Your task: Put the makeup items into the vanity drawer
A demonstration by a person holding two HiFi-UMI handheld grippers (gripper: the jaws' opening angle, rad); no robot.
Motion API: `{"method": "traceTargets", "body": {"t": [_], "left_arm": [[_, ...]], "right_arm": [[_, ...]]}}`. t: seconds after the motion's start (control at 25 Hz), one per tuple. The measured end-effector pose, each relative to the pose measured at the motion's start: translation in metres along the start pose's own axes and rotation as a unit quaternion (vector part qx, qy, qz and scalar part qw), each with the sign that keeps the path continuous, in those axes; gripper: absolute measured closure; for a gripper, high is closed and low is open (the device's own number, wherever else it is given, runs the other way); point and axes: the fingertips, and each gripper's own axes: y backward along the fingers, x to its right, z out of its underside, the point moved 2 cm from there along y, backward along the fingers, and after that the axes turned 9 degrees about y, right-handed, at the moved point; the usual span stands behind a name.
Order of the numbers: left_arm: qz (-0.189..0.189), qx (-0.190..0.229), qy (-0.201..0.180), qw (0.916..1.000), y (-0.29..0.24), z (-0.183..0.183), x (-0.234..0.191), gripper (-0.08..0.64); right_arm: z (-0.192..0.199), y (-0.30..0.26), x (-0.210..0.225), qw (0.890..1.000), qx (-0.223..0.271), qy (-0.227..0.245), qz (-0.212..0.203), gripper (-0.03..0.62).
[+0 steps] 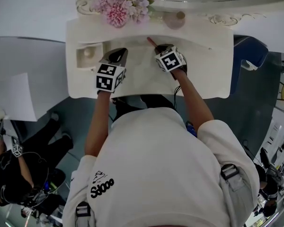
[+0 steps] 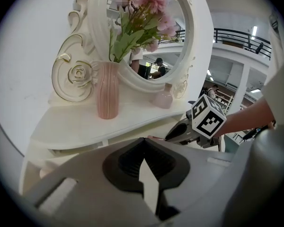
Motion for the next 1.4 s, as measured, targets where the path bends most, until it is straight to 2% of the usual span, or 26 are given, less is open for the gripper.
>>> {"method": "traceTargets", "body": {"t": [0.16, 0.28, 0.68, 0.88, 1.04, 1.24, 1.4], "left_arm": [[-0.002, 0.009, 0.000, 1.0000, 0.022, 0.001, -0.012, 0.541], [-0.011, 0.022, 0.004, 0.9997, 0.045, 0.005, -0.028, 0.541], [-0.067, 0.066, 0.044, 0.9946, 0.131, 0.023, -0.106, 0.541], [-0.085, 0.075, 0.058, 0.9919, 0.164, 0.038, -0.136, 0.541], [-0.100, 0.082, 0.073, 0.9890, 0.184, 0.046, -0.155, 0.541], [-0.110, 0.087, 0.084, 0.9865, 0.199, 0.056, -0.175, 0.541], [-0.121, 0.092, 0.094, 0.9839, 0.211, 0.060, -0.193, 0.541]], "right_arm": [[-0.011, 0.012, -0.007, 1.000, 0.014, -0.002, 0.011, 0.548], [-0.029, 0.024, -0.026, 0.999, 0.039, 0.006, 0.003, 0.548], [-0.123, 0.029, -0.123, 0.989, 0.085, 0.111, -0.055, 0.548], [-0.164, 0.012, -0.167, 0.978, 0.068, 0.176, -0.088, 0.548], [-0.185, -0.006, -0.194, 0.965, 0.038, 0.233, -0.117, 0.548], [-0.196, -0.032, -0.216, 0.952, -0.013, 0.263, -0.153, 0.548], [-0.205, -0.053, -0.223, 0.944, -0.047, 0.287, -0.158, 0.546]]}}
